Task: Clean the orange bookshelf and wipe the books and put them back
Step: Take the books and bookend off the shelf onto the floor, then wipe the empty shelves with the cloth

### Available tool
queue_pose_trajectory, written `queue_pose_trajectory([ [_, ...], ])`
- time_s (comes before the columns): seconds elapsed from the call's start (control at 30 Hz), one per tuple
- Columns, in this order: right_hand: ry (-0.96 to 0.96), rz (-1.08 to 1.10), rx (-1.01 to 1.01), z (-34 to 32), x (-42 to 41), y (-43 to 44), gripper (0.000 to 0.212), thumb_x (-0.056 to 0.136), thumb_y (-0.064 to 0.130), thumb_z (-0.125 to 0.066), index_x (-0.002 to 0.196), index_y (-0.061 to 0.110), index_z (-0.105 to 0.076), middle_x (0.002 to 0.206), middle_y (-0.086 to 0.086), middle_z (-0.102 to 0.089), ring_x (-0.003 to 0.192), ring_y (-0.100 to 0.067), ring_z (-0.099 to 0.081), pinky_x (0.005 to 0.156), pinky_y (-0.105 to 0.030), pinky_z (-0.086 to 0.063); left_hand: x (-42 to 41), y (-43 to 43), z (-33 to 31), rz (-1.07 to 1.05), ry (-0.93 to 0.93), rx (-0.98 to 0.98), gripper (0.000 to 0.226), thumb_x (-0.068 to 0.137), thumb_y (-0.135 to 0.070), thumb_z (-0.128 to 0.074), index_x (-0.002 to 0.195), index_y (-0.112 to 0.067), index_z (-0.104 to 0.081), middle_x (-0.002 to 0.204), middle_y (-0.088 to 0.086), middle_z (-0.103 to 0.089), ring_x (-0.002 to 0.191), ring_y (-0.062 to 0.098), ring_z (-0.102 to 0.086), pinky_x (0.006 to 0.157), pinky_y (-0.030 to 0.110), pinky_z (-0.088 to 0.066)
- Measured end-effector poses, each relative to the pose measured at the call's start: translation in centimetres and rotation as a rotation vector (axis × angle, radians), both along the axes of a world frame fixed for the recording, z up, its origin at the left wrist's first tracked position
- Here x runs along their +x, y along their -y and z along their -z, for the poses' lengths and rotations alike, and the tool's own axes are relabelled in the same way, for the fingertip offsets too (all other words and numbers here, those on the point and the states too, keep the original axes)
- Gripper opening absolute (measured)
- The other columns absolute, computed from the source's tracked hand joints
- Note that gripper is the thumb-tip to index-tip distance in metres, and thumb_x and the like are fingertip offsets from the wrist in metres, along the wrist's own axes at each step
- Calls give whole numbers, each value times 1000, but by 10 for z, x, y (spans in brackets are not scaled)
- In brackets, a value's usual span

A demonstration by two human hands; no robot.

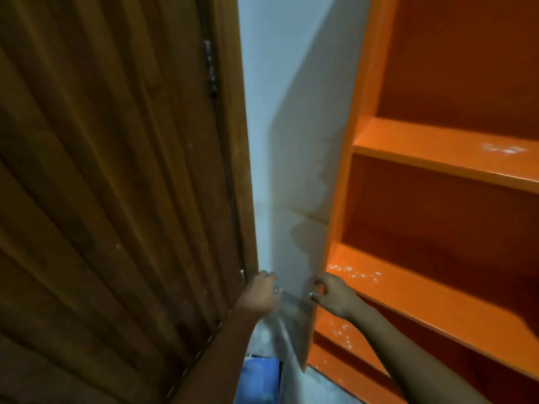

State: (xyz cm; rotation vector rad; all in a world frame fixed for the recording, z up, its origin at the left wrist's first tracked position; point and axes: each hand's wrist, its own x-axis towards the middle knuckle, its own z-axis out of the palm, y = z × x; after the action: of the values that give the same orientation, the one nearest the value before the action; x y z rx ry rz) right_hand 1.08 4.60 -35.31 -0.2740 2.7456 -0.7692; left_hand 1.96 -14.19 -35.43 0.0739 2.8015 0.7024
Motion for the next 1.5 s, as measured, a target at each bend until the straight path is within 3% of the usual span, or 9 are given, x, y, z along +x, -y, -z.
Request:
queue_pose_trajectory([
  [0.43, -65, 515, 14, -59, 164, -71, 42, 92, 25, -60, 129, 9, -51, 130, -10, -54, 119, -22, -51, 97, -30, -41, 64, -88, -47, 502, -91, 93, 40, 96, -29, -50, 132, -12, -46, 136, 6, -44, 127, 22, -42, 105, 35, -37],
  [0.77, -118, 809, 14, -83, 267, -187, 44, 89, 12, -59, 132, 8, -48, 133, -8, -54, 122, -24, -50, 95, -23, -37, 126, -237, -63, 862, -76, 59, 43, 98, -33, -45, 136, -14, -42, 141, 6, -40, 129, 24, -40, 103, 38, -39],
  [0.97, -53, 970, 59, -69, 307, -291, 39, 89, 25, -61, 124, 10, -55, 122, -9, -59, 113, -22, -54, 92, -26, -40, 164, -357, -63, 1030, -76, 90, 40, 96, -31, -48, 130, -10, -47, 134, 9, -45, 124, 25, -43, 102, 38, -39],
  [1.27, -24, 1054, 72, -72, 333, -502, 38, 89, 25, -61, 124, 12, -55, 122, -8, -59, 112, -20, -54, 85, -21, -36, 191, -570, -73, 1076, -37, 85, 41, 95, -32, -48, 131, -13, -46, 134, 9, -46, 121, 24, -47, 102, 36, -39],
  [1.5, -202, 1041, 125, -165, 324, -644, 37, 88, 22, -62, 123, 12, -57, 124, -7, -58, 111, -20, -55, 87, -22, -39, 166, -707, -167, 1011, -179, 212, 39, 95, -29, -48, 131, -13, -48, 135, 9, -47, 123, 22, -46, 103, 34, -38],
])
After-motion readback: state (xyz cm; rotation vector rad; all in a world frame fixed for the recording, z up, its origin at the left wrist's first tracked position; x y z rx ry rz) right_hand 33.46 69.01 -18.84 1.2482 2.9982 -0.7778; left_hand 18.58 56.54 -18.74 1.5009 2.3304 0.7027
